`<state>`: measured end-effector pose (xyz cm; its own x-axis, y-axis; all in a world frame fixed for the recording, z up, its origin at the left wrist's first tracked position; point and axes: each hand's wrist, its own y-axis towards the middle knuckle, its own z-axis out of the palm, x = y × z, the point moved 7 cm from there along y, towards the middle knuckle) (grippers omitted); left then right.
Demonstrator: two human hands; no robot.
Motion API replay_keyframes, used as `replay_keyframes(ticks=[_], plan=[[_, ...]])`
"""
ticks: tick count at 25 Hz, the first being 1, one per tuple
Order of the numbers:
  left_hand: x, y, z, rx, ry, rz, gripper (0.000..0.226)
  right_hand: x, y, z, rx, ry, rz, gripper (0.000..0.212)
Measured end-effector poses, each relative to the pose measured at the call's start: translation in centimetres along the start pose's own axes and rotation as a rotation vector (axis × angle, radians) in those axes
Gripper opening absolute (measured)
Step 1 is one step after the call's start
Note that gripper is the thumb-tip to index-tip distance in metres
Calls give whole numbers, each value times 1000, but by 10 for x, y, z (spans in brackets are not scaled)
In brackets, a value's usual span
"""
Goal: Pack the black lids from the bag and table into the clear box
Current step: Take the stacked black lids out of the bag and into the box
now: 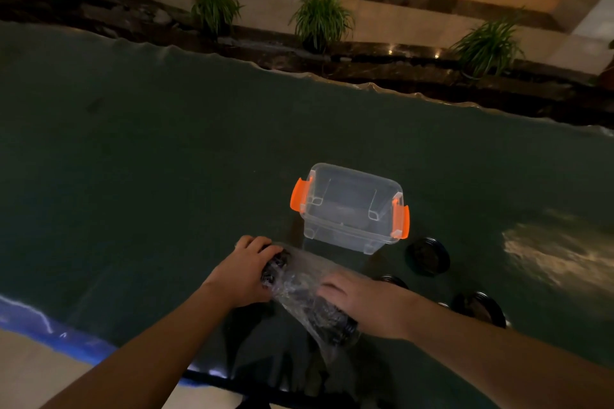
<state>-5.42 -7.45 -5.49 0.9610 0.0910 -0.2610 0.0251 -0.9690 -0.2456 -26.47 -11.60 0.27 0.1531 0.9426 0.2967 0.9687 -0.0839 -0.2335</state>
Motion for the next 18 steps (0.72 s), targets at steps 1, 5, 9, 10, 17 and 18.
replay_keyframes(ticks=[1,5,9,10,17,18], plan=[[0,1,0,0,5,-3,97,-1,-7,-2,26,11,9,80],[1,2,-1,-5,3,-25,97,-5,-38,-22,48,-22,0,77],[-2,2,-1,-7,5,-34,95,-12,-57,-56,-30,-87,-20,76],[-2,2,0,-8,10,-36,95,-16,-59,-67,-56,-103,-14,76],[-3,-7,0,-94,3,-83,79,-60,-34,-151,-228,-191,67,79],[-4,-8,2,-98,-6,-87,78,-67,-25,-158,-239,-203,70,78]])
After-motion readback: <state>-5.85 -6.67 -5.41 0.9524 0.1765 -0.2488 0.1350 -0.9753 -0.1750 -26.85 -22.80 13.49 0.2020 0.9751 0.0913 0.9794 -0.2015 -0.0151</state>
